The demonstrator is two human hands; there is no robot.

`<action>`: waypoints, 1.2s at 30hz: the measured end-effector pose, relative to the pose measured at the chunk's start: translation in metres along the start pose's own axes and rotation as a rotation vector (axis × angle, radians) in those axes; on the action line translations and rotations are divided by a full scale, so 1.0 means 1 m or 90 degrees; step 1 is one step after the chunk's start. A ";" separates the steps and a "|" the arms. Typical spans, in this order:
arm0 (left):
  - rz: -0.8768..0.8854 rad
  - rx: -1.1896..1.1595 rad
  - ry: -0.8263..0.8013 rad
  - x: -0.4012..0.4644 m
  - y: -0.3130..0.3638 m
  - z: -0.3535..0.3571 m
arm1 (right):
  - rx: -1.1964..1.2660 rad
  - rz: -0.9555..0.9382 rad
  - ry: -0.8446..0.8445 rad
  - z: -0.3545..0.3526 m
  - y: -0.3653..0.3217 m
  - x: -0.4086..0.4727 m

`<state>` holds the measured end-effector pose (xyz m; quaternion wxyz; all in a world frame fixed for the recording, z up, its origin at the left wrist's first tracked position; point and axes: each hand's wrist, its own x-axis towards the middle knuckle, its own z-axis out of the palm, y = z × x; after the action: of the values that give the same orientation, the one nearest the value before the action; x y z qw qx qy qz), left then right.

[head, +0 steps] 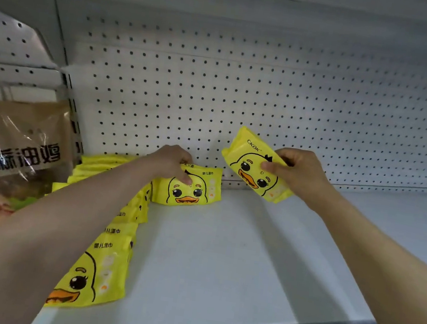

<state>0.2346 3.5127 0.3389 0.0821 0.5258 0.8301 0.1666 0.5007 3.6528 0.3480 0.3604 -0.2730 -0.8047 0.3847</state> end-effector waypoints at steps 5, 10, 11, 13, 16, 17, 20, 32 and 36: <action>0.051 0.070 0.075 0.010 -0.013 0.006 | -0.009 -0.003 0.006 0.012 0.001 0.009; 0.076 0.123 0.154 0.008 -0.017 0.010 | -0.022 -0.008 -0.006 0.018 -0.001 0.010; 0.087 0.142 0.164 0.008 -0.017 0.010 | -0.024 -0.008 -0.007 0.019 -0.001 0.010; 0.116 0.189 0.177 0.009 -0.015 0.010 | -0.016 -0.005 -0.006 0.019 -0.001 0.011; 0.147 0.273 0.191 0.009 -0.010 0.010 | -0.007 -0.008 -0.004 0.021 -0.001 0.011; 0.154 0.301 0.200 0.010 -0.010 0.011 | -0.006 -0.008 -0.006 0.022 0.000 0.011; 0.162 0.358 0.218 0.012 -0.010 0.011 | -0.017 -0.006 -0.017 0.022 0.001 0.012; 0.116 -0.198 0.232 -0.014 0.017 -0.030 | -0.173 -0.064 -0.140 0.044 -0.007 0.035; 0.129 -0.148 0.080 -0.029 0.013 -0.025 | -0.233 -0.096 -0.238 0.079 -0.011 0.044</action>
<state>0.2504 3.4874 0.3659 0.0730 0.5824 0.7516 0.3012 0.4109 3.6447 0.3379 0.1776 -0.1972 -0.9315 0.2487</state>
